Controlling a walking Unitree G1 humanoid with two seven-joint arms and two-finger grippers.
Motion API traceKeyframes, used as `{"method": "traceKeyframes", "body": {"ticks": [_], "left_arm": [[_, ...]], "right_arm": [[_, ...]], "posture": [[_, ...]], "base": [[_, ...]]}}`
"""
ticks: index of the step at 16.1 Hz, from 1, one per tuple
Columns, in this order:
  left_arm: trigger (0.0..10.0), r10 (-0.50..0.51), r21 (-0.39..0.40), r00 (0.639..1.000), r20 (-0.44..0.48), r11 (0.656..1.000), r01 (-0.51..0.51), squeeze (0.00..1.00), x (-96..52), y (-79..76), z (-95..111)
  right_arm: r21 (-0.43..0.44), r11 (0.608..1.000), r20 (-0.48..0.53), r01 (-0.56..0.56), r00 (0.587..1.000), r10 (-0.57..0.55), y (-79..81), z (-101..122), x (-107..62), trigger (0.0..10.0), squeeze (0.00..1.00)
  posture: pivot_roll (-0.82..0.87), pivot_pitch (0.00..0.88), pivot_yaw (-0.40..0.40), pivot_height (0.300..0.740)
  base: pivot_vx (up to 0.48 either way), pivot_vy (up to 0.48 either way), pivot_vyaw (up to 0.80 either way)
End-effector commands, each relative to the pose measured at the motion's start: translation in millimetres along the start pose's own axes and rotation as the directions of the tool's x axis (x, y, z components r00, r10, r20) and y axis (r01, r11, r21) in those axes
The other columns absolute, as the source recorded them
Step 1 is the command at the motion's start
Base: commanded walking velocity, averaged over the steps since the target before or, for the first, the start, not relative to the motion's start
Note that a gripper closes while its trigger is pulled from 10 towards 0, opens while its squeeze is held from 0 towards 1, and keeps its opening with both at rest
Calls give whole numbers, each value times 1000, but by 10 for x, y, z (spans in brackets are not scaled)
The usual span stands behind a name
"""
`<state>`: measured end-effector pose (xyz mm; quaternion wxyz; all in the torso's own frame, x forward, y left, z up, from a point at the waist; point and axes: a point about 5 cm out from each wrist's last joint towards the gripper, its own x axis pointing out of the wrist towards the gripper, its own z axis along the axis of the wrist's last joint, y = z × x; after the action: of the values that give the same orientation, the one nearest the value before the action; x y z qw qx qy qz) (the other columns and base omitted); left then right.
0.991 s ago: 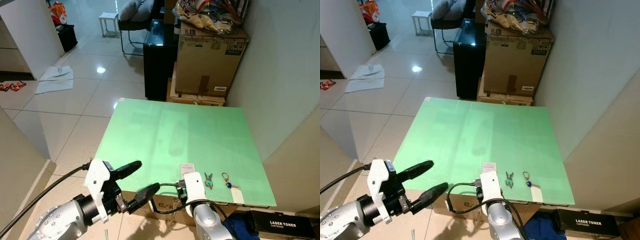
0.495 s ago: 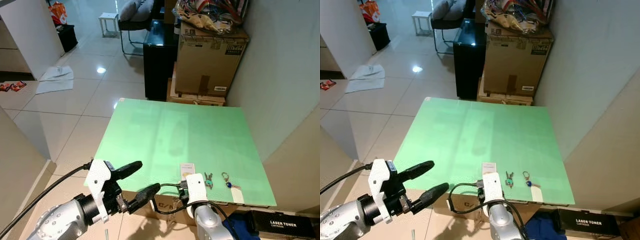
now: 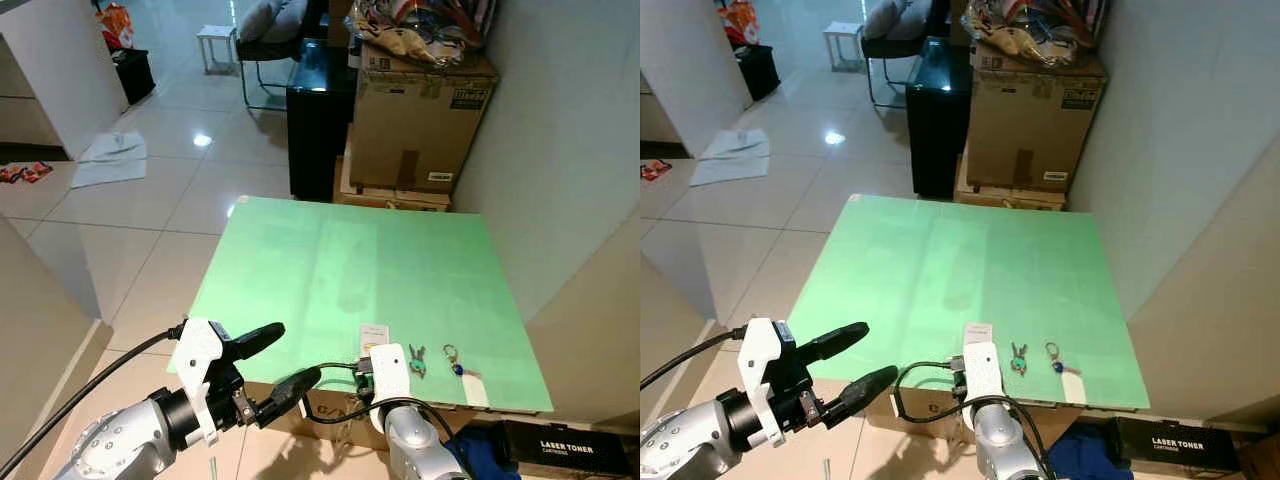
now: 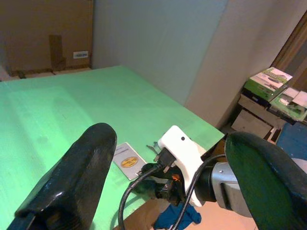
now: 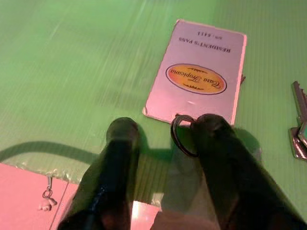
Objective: Hang keys on a hook
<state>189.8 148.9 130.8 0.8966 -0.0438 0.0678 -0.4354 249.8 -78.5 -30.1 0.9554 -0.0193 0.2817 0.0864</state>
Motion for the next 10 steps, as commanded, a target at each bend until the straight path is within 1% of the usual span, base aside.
{"method": "traceKeyframes", "body": {"ticks": [1, 6, 10], "left_arm": [[10000, -10, -1, 1000, -2, 1000, 10, 0, 18, -18, 6], [10000, -11, -2, 1000, 0, 1000, 11, 0, 37, -14, 5], [10000, -12, -5, 1000, 4, 1000, 12, 0, 64, 0, 6]], "right_arm": [[32, 999, -41, -17, 999, 18, 100, -78, -18, 0, 0], [34, 999, -41, -12, 999, 14, 102, -92, -29, 0, 0], [3, 1000, -50, -1, 999, 1, 95, -115, -40, 0, 0]], "posture": [[65, 116, 20, 732], [54, 119, 23, 732], [43, 116, 22, 732]], "base": [[0, 0, 0], [0, 0, 0], [0, 0, 0]]}}
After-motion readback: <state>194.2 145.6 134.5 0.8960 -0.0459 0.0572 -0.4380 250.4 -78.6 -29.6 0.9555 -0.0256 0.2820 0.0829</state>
